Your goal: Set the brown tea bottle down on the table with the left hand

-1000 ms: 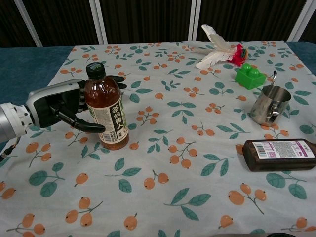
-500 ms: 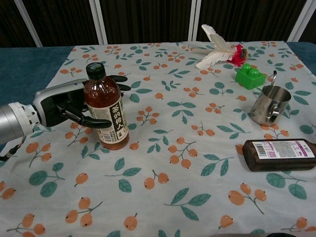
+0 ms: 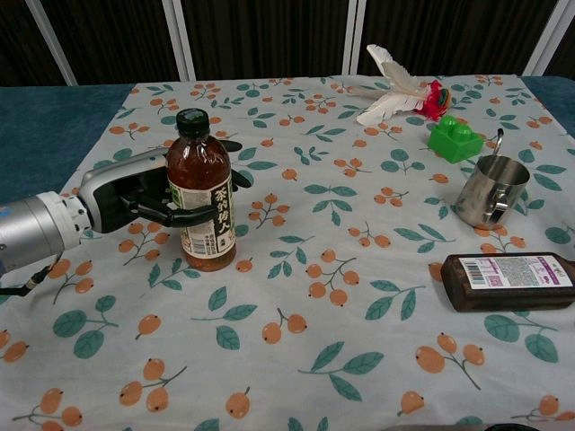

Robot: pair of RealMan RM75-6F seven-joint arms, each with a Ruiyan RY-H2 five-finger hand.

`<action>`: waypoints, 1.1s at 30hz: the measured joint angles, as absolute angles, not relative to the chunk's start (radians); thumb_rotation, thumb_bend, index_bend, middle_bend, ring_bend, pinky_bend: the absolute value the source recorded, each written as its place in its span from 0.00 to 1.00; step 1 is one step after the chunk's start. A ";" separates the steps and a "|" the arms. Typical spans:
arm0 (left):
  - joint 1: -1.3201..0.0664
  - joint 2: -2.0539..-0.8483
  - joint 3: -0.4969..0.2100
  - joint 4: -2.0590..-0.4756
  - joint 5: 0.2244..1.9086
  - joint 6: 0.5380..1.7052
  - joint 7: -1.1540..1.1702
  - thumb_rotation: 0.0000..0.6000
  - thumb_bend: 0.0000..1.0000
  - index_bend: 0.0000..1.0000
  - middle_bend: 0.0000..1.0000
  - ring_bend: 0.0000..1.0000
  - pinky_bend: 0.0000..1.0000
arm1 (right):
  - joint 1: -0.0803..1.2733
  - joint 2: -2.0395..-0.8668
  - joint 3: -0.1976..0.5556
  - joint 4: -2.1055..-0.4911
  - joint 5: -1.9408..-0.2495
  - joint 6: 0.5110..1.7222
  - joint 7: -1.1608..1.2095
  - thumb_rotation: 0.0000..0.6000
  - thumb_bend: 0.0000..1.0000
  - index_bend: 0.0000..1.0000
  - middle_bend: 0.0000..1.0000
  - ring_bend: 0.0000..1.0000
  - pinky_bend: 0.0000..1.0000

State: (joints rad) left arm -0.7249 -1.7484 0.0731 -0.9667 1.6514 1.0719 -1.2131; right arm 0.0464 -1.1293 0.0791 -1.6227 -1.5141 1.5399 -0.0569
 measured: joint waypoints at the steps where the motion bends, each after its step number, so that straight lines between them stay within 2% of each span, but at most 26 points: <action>1: -0.725 -1.750 0.072 -0.965 1.650 1.071 -1.209 1.00 0.55 0.17 0.29 0.21 0.22 | 0.047 -1.128 0.079 -1.623 -1.514 1.539 -0.056 1.00 0.15 0.15 0.09 0.13 0.19; 5: -0.726 -1.760 0.067 -0.960 1.642 1.066 -1.182 1.00 0.59 0.26 0.34 0.27 0.27 | 0.047 -1.127 0.079 -1.625 -1.512 1.536 -0.053 1.00 0.15 0.15 0.09 0.13 0.19; 9: -0.727 -1.762 0.053 -0.971 1.631 1.068 -1.167 1.00 0.59 0.30 0.36 0.28 0.30 | 0.047 -1.125 0.078 -1.627 -1.512 1.535 -0.050 1.00 0.16 0.15 0.09 0.13 0.19; 20: -0.743 -1.692 -0.005 -1.094 1.625 1.121 -1.012 1.00 0.59 0.29 0.36 0.28 0.30 | 0.046 -1.123 0.077 -1.630 -1.512 1.536 -0.047 1.00 0.16 0.15 0.09 0.13 0.19; 26: -0.750 -1.650 -0.053 -1.148 1.621 1.160 -0.723 1.00 0.59 0.29 0.36 0.28 0.30 | 0.046 -1.124 0.075 -1.632 -1.514 1.535 -0.051 1.00 0.16 0.15 0.09 0.13 0.19; 33: -0.754 -1.616 -0.110 -1.190 1.634 1.235 -0.190 1.00 0.59 0.30 0.36 0.28 0.30 | 0.044 -1.126 0.074 -1.632 -1.517 1.539 -0.057 1.00 0.16 0.15 0.09 0.13 0.19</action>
